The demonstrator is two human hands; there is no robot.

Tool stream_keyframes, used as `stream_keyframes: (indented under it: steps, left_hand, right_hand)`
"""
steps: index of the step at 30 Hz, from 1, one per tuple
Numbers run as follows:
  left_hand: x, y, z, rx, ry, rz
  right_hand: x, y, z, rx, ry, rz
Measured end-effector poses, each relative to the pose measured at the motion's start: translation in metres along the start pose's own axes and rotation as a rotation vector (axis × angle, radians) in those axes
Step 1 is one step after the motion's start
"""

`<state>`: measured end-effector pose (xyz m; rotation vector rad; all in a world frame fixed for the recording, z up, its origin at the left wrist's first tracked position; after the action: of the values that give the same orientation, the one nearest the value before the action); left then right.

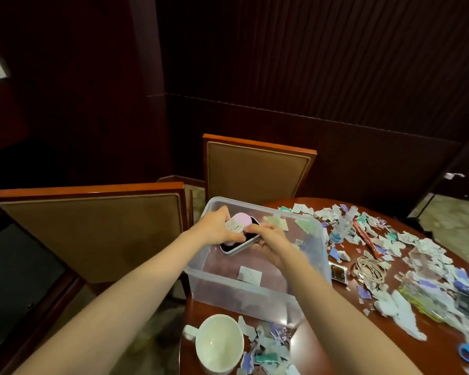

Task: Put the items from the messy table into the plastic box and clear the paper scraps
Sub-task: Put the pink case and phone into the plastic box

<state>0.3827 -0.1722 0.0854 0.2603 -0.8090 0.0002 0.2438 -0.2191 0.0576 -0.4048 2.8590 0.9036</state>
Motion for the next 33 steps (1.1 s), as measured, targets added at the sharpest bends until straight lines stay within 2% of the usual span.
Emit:
stream_keyframes:
  steps: [5, 9, 13, 19, 22, 28, 33]
  left_hand:
    - [-0.012, -0.015, -0.017, 0.129, -0.316, -0.152]
    - [-0.022, -0.024, -0.018, 0.16, -0.429, -0.28]
    - [-0.023, -0.038, -0.021, 0.111, -0.496, -0.407]
    - [-0.029, -0.044, -0.026, 0.07, -0.749, -0.601]
    - [-0.03, -0.042, -0.026, 0.076, -0.752, -0.628]
    - [-0.033, -0.041, -0.021, 0.029, -0.839, -0.579]
    - [-0.032, -0.038, -0.02, 0.016, -0.913, -0.557]
  right_hand:
    - [-0.017, -0.026, 0.019, -0.129, 0.206, 0.057]
    - [-0.027, -0.039, 0.031, -0.226, 0.267, 0.096]
    - [-0.035, -0.055, 0.04, -0.241, 0.499, -0.023]
    - [-0.044, -0.066, 0.063, -0.332, 0.761, -0.172]
    - [-0.044, -0.066, 0.066, -0.355, 0.761, -0.228]
    - [-0.041, -0.075, 0.07, -0.464, 0.789, -0.154]
    - [-0.035, -0.073, 0.067, -0.414, 0.731, -0.176]
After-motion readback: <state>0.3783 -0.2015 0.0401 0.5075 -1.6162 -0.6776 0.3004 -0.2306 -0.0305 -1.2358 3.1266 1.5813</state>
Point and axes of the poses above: each hand's wrist, its own y-axis away from the middle knuckle, its own x-axis out of the back of the hand, z = x × y, the point moved 1 cm from there along -y, towards the middle knuckle, and after that the axes turned 3 degrees about -x, right-handed, at the moved point
